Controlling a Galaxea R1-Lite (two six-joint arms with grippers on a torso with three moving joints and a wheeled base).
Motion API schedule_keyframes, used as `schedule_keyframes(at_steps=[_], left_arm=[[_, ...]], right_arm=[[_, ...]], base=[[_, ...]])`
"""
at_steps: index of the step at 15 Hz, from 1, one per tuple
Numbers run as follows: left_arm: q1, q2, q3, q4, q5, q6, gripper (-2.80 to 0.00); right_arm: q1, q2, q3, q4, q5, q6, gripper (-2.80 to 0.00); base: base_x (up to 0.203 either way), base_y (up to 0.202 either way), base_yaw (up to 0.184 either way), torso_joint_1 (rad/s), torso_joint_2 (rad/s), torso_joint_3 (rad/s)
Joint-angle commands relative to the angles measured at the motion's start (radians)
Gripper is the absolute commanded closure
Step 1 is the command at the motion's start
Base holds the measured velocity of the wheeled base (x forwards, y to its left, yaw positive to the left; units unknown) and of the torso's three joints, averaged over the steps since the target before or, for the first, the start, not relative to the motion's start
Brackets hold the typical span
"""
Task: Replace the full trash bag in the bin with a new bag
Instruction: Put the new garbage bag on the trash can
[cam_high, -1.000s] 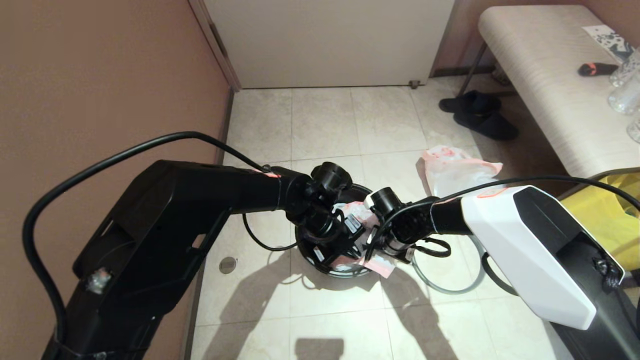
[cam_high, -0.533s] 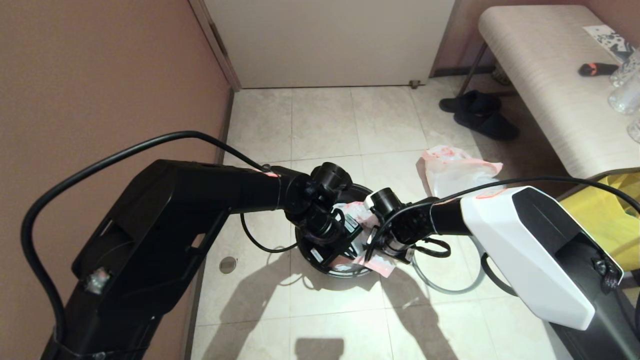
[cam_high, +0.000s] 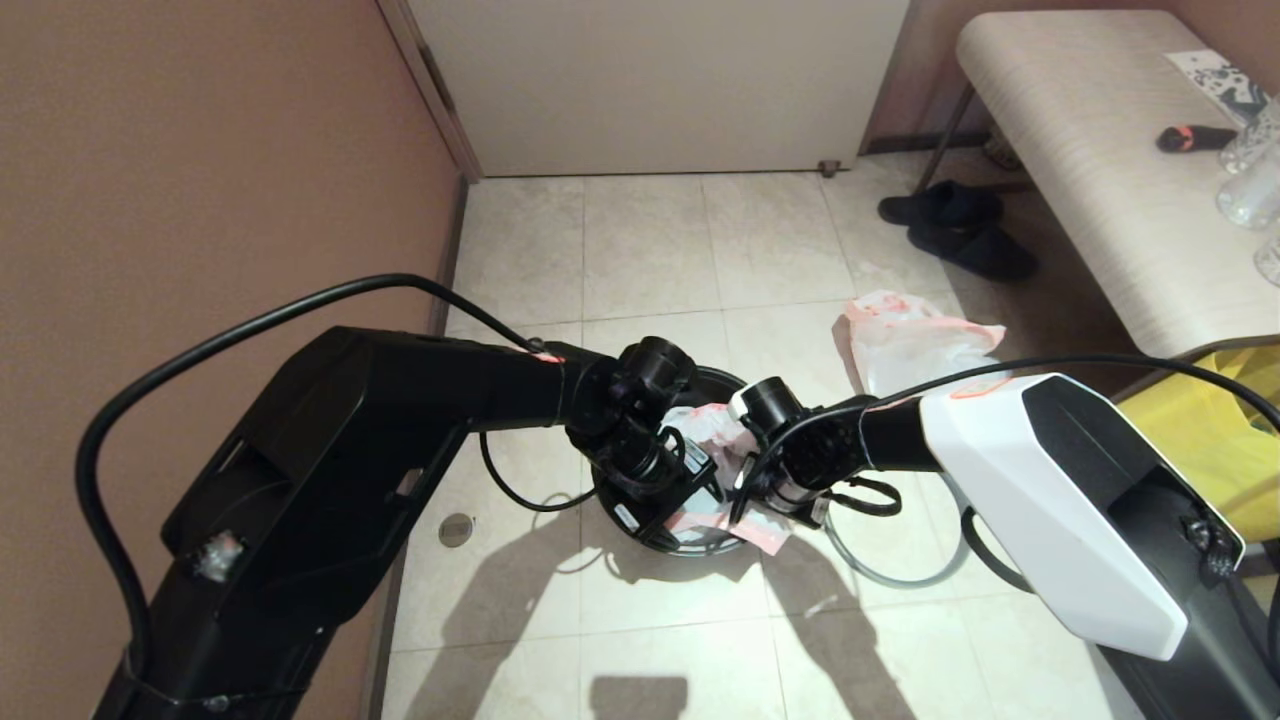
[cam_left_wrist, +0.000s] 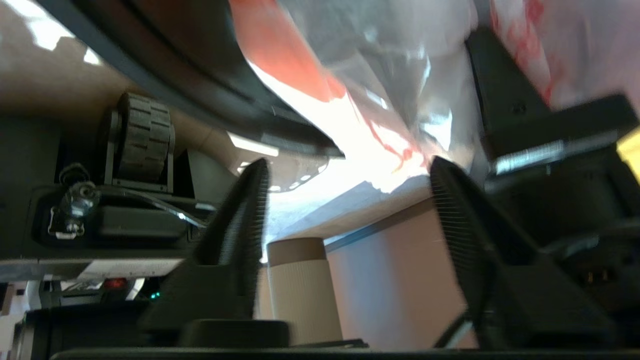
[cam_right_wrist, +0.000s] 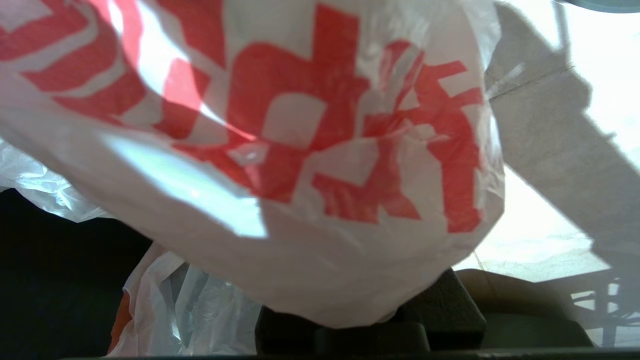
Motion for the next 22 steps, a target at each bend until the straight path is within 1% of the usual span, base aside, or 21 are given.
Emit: schedule_keyframes(at_steps=[1,2,4,8,10,11,16,22], left_arm=[[0.007,0.012,-0.004,-0.011,-0.001,-0.005,-2.80],[0.023,0.005,-0.004,-0.023,-0.006,-0.005,-2.80],[0.033,0.009,-0.004,-0.033,-0.019,-0.003,-2.80],[0.034,0.019,-0.004,-0.047,-0.094,0.000,-2.80],[0.036,0.027,-0.004,-0.056,-0.110,0.000,-2.80],[0.036,0.030,-0.004,-0.067,-0.115,0.000,0.00],[0.036,0.043,-0.004,-0.113,-0.122,0.000,0.00],[0.036,0.039,-0.003,-0.092,-0.120,-0.002,0.00]], right_arm=[[0.000,0.007,0.000,0.002,-0.001,0.005,0.00],[0.000,0.005,0.000,0.002,-0.001,0.005,0.00],[0.000,0.007,0.000,0.002,-0.001,0.005,0.00],[0.000,0.013,0.000,0.001,-0.001,0.004,0.00],[0.000,0.013,0.000,0.002,-0.001,0.004,0.00],[0.000,0.013,0.000,0.001,-0.001,0.004,0.00],[-0.001,0.016,0.000,0.001,-0.002,0.002,0.00],[-0.003,0.019,-0.002,0.001,-0.002,0.002,0.00]], base=[[0.000,0.000,0.000,0.000,0.00,0.000],[0.000,0.000,0.000,0.000,0.00,0.000],[0.000,0.000,0.000,0.000,0.00,0.000],[0.000,0.000,0.000,0.000,0.00,0.000],[0.000,0.000,0.000,0.000,0.00,0.000],[0.000,0.000,0.000,0.000,0.00,0.000],[0.000,0.000,0.000,0.000,0.00,0.000],[0.000,0.000,0.000,0.000,0.00,0.000]])
